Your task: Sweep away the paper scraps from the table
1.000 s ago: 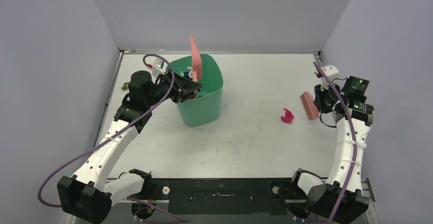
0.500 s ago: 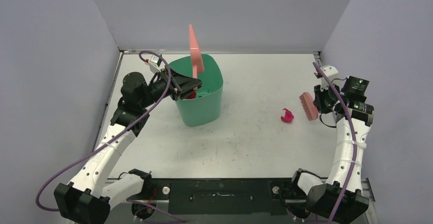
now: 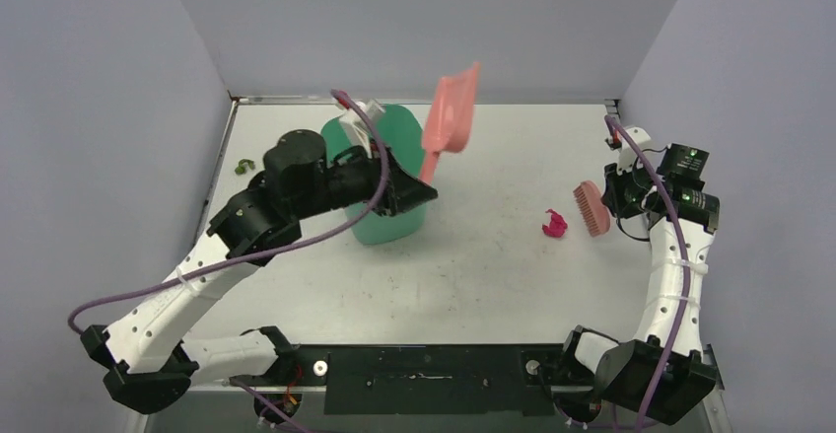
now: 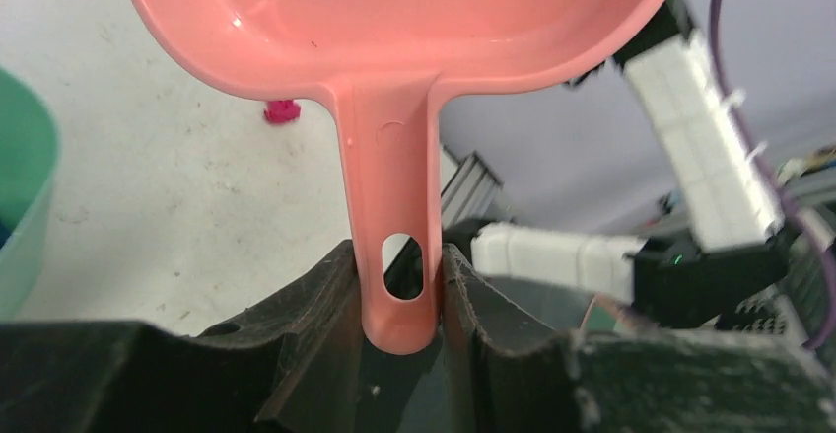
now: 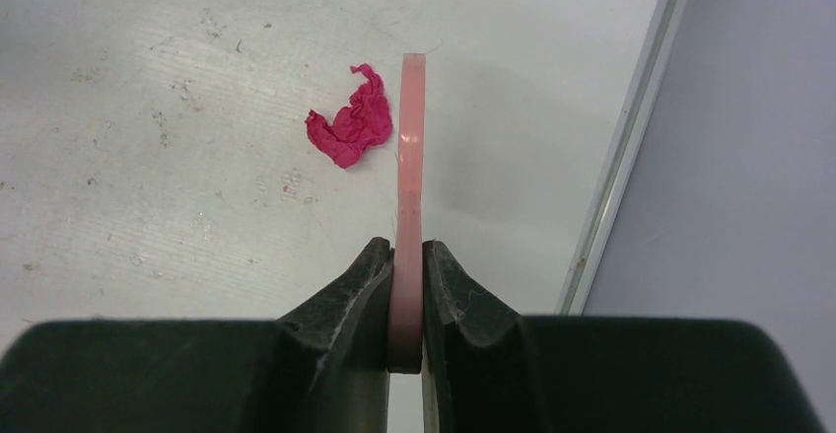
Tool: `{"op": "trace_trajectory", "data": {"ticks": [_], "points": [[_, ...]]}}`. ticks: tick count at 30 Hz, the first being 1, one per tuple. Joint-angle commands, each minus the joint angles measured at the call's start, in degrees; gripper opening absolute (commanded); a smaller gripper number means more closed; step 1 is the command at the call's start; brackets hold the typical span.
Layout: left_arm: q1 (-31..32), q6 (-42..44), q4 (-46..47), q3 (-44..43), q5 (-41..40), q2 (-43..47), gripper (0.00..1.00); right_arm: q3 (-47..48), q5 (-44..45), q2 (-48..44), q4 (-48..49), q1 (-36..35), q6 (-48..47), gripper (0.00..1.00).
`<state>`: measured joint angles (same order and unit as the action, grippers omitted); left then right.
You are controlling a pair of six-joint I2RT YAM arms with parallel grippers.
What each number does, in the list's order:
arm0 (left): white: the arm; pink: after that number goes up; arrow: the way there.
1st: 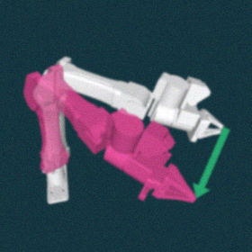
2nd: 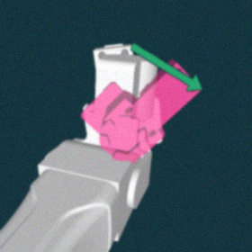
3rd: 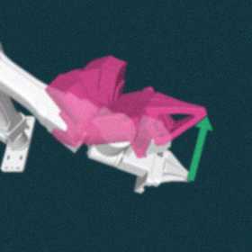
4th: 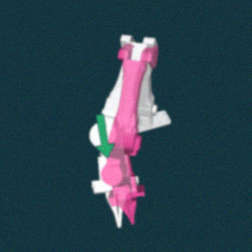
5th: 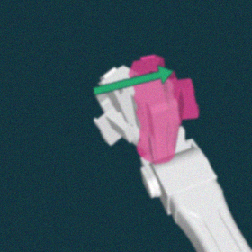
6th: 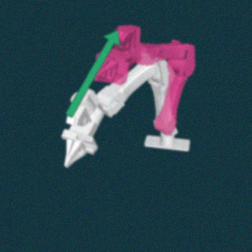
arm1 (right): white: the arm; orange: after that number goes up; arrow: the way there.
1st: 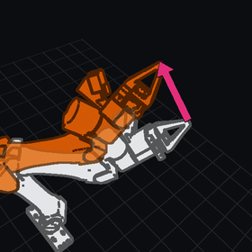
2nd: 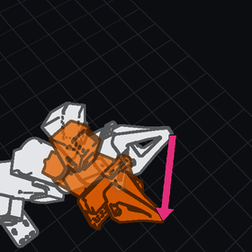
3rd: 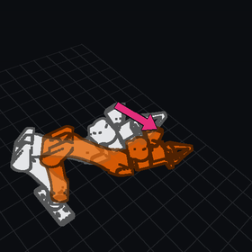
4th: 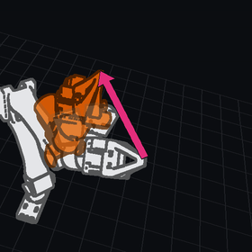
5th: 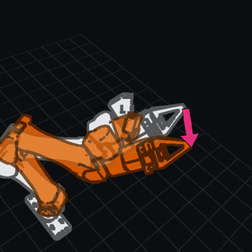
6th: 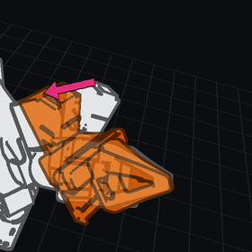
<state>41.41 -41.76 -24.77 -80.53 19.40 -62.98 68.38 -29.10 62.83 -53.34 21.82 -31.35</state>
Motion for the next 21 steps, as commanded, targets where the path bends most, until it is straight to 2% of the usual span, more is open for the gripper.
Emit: {"op": "trace_trajectory", "data": {"ticks": [1,7,8,14,21], "points": [[12.18,18.03,-13.34,-5.06,-14.27,-6.95,0.0,-0.54,-2.14,1.79,2.06,0.5,1.59,0.05],[24.73,26.66,-25.18,-7.92,-26.56,-19.19,0.0,-2.25,1.13,3.24,3.59,0.5,-0.66,0.05],[27.82,28.67,-29.36,-8.3,-30.33,-23.01,0.0,-2.8,2.5,3.58,4.52,0.5,-1.21,0.05],[32.06,32.95,-34.33,-8.31,-35.82,-32.68,0.0,-2.79,6.29,7.3,7.86,-0.01,-1.07,0.05],[33.25,36.15,-36.66,-11.27,-38.3,-42.26,0.0,-2.76,15.55,13.35,12.44,-6.11,0.72,0.05]]}}
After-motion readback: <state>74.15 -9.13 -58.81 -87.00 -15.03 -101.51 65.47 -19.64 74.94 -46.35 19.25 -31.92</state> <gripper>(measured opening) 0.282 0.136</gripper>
